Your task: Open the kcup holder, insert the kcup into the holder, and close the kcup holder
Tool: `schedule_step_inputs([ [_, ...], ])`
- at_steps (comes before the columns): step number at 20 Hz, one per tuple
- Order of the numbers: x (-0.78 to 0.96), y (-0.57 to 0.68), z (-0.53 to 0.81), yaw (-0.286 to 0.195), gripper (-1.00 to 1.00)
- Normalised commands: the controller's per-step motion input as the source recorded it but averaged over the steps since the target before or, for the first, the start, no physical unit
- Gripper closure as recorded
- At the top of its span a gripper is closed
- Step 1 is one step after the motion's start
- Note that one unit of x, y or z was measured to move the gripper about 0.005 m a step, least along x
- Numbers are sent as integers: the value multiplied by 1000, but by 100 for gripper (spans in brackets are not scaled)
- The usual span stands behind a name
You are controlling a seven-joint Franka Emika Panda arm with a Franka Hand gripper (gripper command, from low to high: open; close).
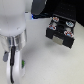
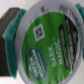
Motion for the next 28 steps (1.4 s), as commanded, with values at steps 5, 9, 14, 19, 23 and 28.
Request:
schedule_step_inputs([
  [5, 110, 375, 890, 6, 100],
  [9, 88, 478, 885, 16, 100],
  [14, 70, 548, 789, 41, 100],
  [19, 69, 597, 702, 34, 100],
  [23, 90, 586, 633, 25, 100],
  [28, 66, 590, 564, 31, 100],
])
